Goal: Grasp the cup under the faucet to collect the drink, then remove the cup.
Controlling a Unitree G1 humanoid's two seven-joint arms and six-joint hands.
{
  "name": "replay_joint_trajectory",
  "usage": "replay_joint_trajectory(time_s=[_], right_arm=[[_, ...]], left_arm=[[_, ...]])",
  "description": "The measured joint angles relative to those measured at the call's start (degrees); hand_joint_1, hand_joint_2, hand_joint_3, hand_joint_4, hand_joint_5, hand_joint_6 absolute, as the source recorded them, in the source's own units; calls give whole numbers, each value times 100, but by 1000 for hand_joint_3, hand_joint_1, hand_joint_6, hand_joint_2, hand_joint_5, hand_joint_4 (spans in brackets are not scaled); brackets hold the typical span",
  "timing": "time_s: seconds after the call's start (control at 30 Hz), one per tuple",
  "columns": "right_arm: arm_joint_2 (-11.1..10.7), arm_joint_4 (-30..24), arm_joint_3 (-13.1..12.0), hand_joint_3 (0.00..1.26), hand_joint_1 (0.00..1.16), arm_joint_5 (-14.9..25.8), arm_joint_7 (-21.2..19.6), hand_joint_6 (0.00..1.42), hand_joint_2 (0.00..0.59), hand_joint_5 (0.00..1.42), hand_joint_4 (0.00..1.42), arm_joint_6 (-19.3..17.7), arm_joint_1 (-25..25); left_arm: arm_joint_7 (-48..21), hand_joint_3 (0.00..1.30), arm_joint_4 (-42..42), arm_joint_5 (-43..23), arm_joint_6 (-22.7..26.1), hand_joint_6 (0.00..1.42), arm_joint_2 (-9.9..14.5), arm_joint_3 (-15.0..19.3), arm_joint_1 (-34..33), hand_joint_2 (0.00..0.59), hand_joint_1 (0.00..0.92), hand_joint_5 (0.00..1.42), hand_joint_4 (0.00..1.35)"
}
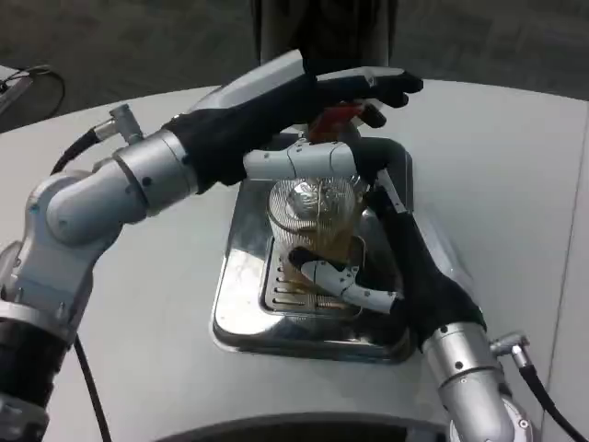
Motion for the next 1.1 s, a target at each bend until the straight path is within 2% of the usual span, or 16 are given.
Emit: replay_joint_trajectory(time_s=[0.4, 0.53, 0.8, 1.1], right_arm=[[103, 590, 65, 0, 680, 101, -193, 110, 213, 108, 55, -62, -342], [206, 863, 79, 0, 680, 180, -220, 110, 213, 108, 56, -106, -508], [238, 1086, 106, 0, 680, 223, -325, 111, 213, 121, 66, -176, -600], [263, 1101, 135, 0, 680, 224, -396, 111, 219, 122, 66, -176, -599]], left_arm=[[-92, 187, -98, -114, 133, 216, 82, 6, 2, 11, 0, 251, 171], [-108, 187, -116, -114, 148, 216, 99, 6, 1, 10, 0, 251, 171], [-211, 188, -116, -50, 41, 212, 164, -16, -49, 11, 0, 251, 171], [-200, 188, -118, 225, -226, 200, 231, -128, -71, 12, 0, 251, 171]])
